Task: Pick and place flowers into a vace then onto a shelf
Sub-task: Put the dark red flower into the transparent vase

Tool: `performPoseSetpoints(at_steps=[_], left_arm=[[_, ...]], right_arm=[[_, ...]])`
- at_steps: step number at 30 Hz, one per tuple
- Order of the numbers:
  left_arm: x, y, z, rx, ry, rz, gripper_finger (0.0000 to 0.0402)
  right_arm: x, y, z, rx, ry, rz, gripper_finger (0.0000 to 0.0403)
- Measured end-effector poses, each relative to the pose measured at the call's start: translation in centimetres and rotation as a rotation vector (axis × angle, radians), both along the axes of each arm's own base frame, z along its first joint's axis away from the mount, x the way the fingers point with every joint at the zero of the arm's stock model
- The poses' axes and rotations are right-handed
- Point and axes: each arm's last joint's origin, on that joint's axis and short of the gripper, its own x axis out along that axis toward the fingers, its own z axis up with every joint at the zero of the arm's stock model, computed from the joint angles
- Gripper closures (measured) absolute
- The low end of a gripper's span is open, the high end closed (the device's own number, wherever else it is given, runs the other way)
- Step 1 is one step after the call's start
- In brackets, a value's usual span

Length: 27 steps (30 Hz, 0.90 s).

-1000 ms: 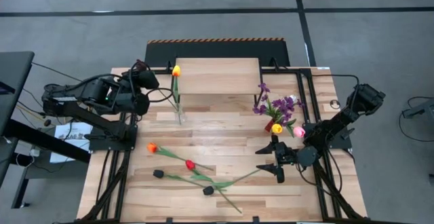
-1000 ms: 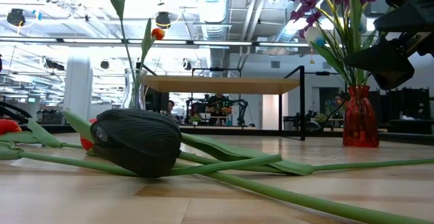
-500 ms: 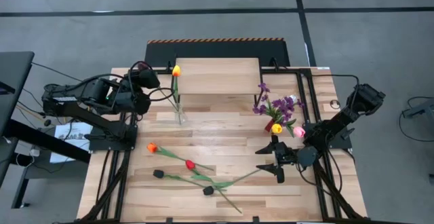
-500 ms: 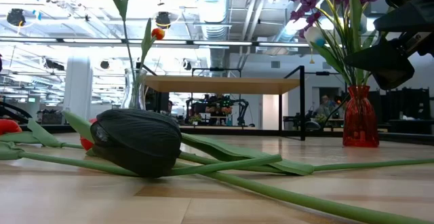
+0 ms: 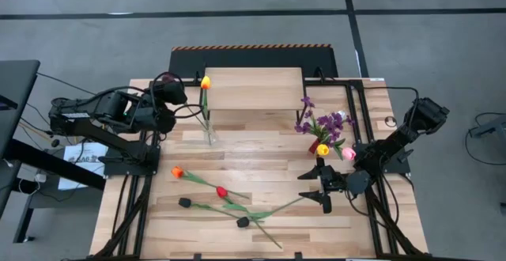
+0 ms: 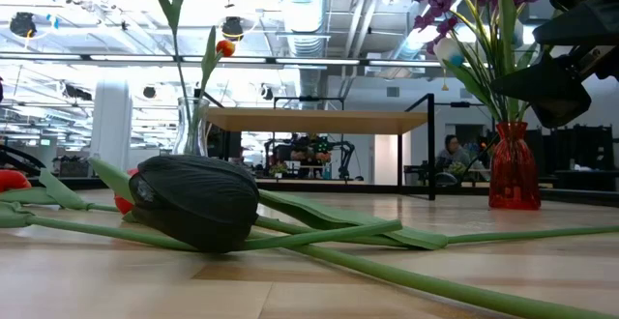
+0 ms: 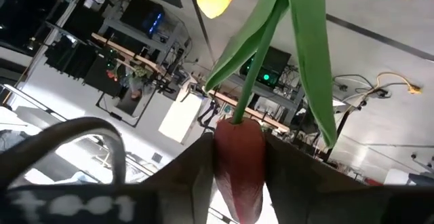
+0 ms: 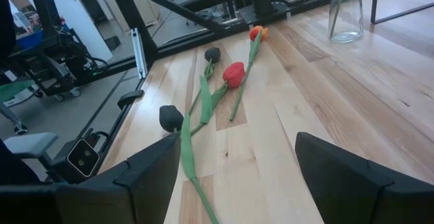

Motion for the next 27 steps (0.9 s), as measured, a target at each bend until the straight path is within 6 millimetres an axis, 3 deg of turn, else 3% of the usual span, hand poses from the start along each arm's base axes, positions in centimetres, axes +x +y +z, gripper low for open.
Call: performPoseSetpoints(at_steps=[8, 16, 21, 27], left_arm=[[0.05, -0.07, -0.11, -0.063, -0.046, 0.003, 0.0259], [0.38, -0.16, -0.02, -0.109, -0.116, 0.004, 0.0259], [0.90, -0.39, 0.05, -0.234, -0.238, -0.001, 0.0259], [0.95, -0.42, 0.02, -0.246, -0.224, -0.016, 0.0259]], right_arm=[[0.00, 0.00, 0.00, 0.000, 0.000, 0.000, 0.0117], [0.00, 0.00, 0.00, 0.000, 0.000, 0.000, 0.0117], [0.00, 0.00, 0.00, 0.000, 0.000, 0.000, 0.0117], [0.00, 0.00, 0.00, 0.000, 0.000, 0.000, 0.0117]])
